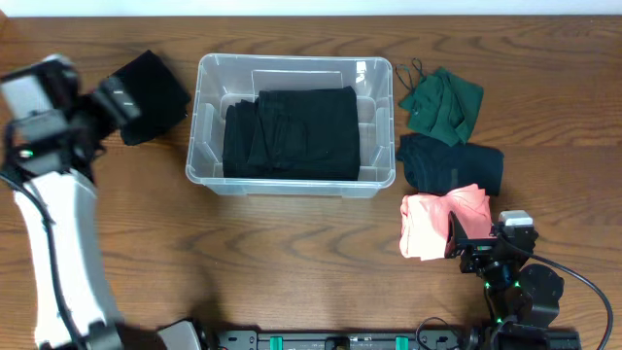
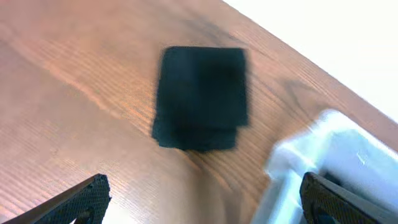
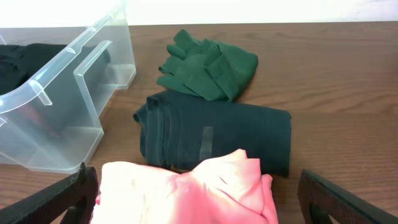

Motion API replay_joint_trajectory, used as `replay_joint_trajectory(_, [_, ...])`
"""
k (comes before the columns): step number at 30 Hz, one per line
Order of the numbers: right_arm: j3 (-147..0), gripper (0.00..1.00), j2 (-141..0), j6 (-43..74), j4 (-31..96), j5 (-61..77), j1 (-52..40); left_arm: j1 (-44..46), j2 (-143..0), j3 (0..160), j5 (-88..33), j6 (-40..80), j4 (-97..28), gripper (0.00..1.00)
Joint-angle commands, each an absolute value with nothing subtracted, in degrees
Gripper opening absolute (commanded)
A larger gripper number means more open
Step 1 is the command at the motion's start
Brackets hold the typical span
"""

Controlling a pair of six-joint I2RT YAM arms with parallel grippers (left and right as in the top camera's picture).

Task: Pack container
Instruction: 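Move the left gripper to the small black cloth and grasp it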

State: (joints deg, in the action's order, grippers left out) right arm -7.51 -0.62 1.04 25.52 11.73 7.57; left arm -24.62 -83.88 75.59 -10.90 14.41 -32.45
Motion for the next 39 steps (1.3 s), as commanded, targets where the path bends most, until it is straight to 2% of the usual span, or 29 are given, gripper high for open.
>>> replay_joint_trajectory(1, [-7.33,0.99,-0.32,1.65,25.5,11.35,7.09,-29.17,-92.2,75.46,-23.9,20.51,-29.91,0.98])
replay_joint_trajectory(7, [-7.33,0.99,-0.32,1.63,25.5,11.35,7.09,-33.41,-105.91,75.46,-35.27,24.8,-22.65,0.98])
replay_joint_trajectory(19, [-7.33,0.99,-0.32,1.65,25.5,11.35,7.09,-33.43,-116.33,75.46,-35.64,26.3,-12.14,0.98])
replay_joint_trajectory(31, [-7.33,0.99,-0.32,1.65,25.5,11.35,7.09,-31.4,-120.77,75.46,-35.55,27.99,-5.37,0.99])
replay_joint_trajectory(39, [-7.33,0.99,-0.32,1.65,25.5,11.35,7.09,-31.03,-123.87,75.46,-35.4,29.26,-2.24,0.94])
